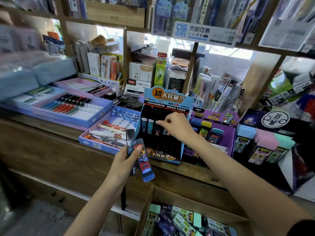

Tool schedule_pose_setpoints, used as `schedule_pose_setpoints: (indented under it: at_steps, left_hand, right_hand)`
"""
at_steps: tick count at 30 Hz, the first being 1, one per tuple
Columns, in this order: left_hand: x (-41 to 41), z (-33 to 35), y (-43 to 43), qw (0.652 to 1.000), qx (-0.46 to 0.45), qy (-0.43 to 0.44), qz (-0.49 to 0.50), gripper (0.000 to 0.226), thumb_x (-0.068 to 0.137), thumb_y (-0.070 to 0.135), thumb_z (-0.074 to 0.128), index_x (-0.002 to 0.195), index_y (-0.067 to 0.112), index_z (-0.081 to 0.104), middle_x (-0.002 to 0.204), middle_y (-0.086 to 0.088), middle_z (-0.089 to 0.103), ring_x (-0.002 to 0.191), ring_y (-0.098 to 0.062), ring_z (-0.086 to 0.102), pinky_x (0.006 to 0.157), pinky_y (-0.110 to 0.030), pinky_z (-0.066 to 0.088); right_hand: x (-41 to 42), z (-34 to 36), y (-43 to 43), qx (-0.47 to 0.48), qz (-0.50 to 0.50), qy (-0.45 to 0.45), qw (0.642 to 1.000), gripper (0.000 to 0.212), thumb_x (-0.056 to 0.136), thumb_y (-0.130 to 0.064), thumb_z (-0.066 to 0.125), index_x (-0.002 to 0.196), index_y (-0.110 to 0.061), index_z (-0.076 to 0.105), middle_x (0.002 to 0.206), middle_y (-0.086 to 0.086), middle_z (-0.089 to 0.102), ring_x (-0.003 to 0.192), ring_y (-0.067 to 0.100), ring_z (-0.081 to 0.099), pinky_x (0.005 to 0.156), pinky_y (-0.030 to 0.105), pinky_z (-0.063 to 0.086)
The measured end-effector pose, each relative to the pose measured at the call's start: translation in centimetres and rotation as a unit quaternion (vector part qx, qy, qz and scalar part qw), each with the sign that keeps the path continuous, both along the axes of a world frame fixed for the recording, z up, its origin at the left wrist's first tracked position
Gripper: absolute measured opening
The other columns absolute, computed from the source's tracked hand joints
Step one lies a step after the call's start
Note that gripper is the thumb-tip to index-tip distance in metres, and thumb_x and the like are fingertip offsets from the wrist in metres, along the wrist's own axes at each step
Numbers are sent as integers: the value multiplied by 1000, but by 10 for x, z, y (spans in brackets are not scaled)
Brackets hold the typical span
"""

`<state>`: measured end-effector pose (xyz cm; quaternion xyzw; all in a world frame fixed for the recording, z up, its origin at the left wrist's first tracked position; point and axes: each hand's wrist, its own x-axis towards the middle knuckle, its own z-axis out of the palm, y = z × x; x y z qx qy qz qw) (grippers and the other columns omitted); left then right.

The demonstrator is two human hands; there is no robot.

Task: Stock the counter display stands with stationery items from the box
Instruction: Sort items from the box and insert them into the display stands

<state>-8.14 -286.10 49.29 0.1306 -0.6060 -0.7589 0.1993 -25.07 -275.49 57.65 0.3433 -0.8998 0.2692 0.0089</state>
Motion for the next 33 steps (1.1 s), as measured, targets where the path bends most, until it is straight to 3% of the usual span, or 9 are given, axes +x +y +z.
schedule_pose_setpoints:
  at_steps: [3,7,11,15,19,23,28,31,33]
  left_hand:
    - [-4,3,3,998,60,13,-5,38,78,39,61,108,17,62,92,-4,72,84,-19,70,66,-28,55]
    - [-15,9,9,993,108,43,-5,33,81,35,60,109,18,64,98,-6,72,91,-22,70,70,-34,58]
    - [-22,11,18,994,94,47,-7,35,78,36,62,107,17,64,96,-4,71,93,-19,68,77,-37,55]
    - [-22,13,26,996,71,46,-34,30,75,33,64,102,19,65,88,6,73,83,-6,68,63,-18,53]
    - [-24,14,36,996,49,26,-63,29,74,30,63,100,17,63,80,9,73,68,0,65,57,-15,49]
    - [-29,12,51,995,-5,0,-102,33,76,30,64,106,17,62,84,9,73,71,1,64,61,-18,46]
    - [-40,5,71,984,-82,-39,-151,18,87,9,61,105,12,62,90,5,73,88,-9,66,76,-17,50]
    - [-42,2,77,977,-109,-58,-172,18,89,12,60,107,11,63,98,-1,72,96,-16,65,88,-29,48]
    - [-42,2,77,980,-104,-68,-158,23,91,24,57,109,12,63,101,0,72,97,-14,65,88,-25,48]
  right_hand:
    - [32,-10,19,-77,60,-151,984,30,92,-40,55,81,-15,67,73,-1,68,62,5,66,56,21,51]
    - [76,-40,44,-92,116,-340,929,24,90,-36,59,94,-13,65,86,-3,67,75,1,63,63,21,52]
    - [81,-49,64,-134,97,-378,911,7,89,-14,62,93,-10,59,99,11,66,88,15,63,70,24,51]
    - [67,-42,86,-217,54,-430,875,11,88,-7,62,98,-7,61,90,8,70,78,12,68,65,19,53]
    - [52,-25,102,-331,27,-420,844,12,87,1,60,96,-6,62,80,7,71,69,12,69,60,19,54]
    - [41,-9,110,-385,-14,-363,848,17,85,-6,65,101,-4,60,86,8,70,71,11,68,62,21,55]
    - [44,0,113,-363,-1,-310,879,8,84,-10,67,91,-14,64,83,1,68,74,8,66,62,21,54]
    - [46,-1,113,-310,-2,-257,915,10,83,-11,69,88,-19,66,83,1,65,77,10,63,68,29,56]
    - [43,0,114,-302,-15,-243,922,12,82,-10,70,84,-22,67,81,0,66,75,11,64,67,31,56]
